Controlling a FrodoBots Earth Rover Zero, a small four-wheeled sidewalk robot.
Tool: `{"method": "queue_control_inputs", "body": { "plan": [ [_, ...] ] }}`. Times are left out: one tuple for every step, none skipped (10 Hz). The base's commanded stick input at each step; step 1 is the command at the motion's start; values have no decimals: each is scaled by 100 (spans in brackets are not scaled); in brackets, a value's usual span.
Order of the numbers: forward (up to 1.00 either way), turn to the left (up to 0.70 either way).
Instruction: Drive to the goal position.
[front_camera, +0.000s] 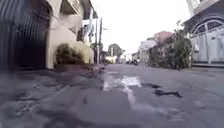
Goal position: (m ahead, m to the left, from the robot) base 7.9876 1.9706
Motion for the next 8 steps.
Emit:
{"method": "queue_control_inputs", "body": {
  "plan": [
    [100, -36],
    [100, -40],
    [100, -17],
    [100, -5],
    [100, -2],
    [100, 0],
    [100, 0],
    [100, 0]
  ]
}}
